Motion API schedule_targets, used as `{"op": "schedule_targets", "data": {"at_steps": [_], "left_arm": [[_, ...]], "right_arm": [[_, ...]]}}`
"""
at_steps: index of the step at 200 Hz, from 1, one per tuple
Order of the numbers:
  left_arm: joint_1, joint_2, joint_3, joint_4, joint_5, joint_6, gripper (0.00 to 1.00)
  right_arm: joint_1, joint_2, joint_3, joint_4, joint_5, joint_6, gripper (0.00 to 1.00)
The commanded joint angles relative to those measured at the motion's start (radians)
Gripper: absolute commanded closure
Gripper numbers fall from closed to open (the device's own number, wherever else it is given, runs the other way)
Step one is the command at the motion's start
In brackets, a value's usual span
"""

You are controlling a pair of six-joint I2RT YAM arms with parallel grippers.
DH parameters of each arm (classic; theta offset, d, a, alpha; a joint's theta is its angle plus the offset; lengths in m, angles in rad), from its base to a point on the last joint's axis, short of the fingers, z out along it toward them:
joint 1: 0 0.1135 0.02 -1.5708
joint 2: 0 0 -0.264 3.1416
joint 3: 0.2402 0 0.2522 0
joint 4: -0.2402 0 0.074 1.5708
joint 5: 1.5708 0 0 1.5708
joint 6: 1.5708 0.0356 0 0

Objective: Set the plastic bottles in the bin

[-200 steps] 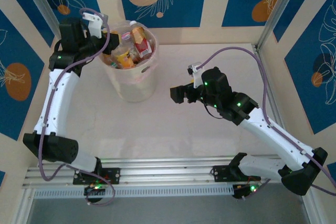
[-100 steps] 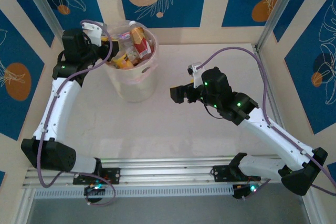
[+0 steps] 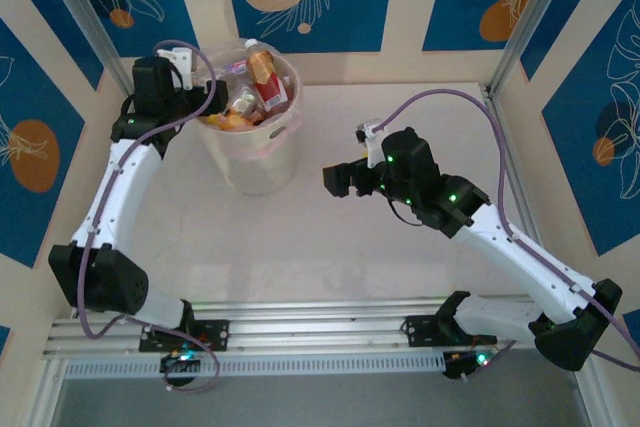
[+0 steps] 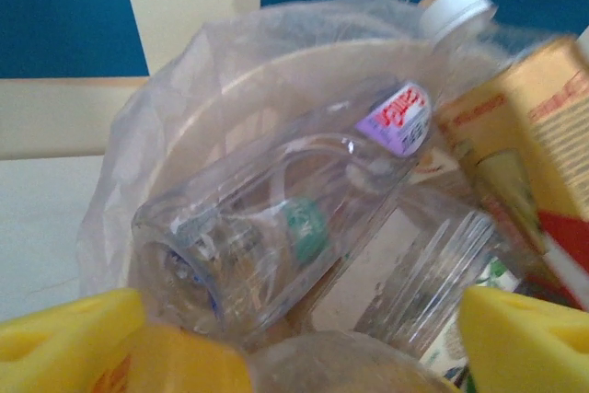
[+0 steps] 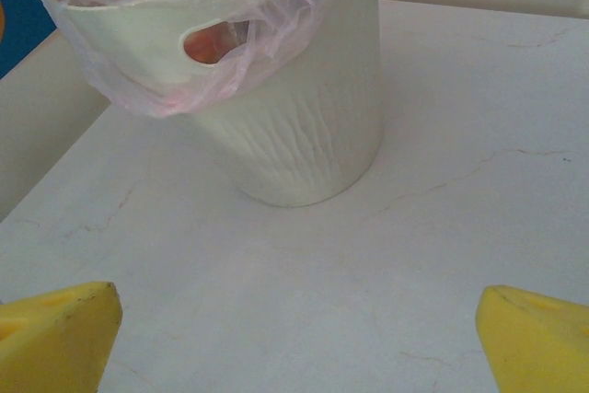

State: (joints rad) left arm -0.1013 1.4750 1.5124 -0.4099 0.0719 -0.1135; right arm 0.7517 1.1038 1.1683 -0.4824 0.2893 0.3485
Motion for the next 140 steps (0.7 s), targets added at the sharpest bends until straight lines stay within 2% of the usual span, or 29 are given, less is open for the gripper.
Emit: {"op": "schedule_targets", "data": {"at_steps": [1, 69, 114, 140], "left_arm": [[-0.002, 0.002, 0.008, -0.022, -0.019, -0.020, 0.01], [-0.003, -0.013, 0.141, -0.031, 0.063, -0.089, 0.00], [-0.003, -0.058, 0.191, -0.061, -0.015, -0.115, 0.01], [-0.004, -0.069, 0.205, -0.122, -0.126, -0.152, 0.01]], "right_arm": [[0.000, -0.001, -0.004, 0.013, 0.018, 0.009, 0.01], [-0.003, -0.001, 0.010, 0.005, 0.032, 0.009, 0.01], [-0.003, -0.017, 0.023, -0.016, 0.074, 0.015, 0.01], [-0.002, -0.028, 0.017, -0.013, 0.082, 0.021, 0.01]]}}
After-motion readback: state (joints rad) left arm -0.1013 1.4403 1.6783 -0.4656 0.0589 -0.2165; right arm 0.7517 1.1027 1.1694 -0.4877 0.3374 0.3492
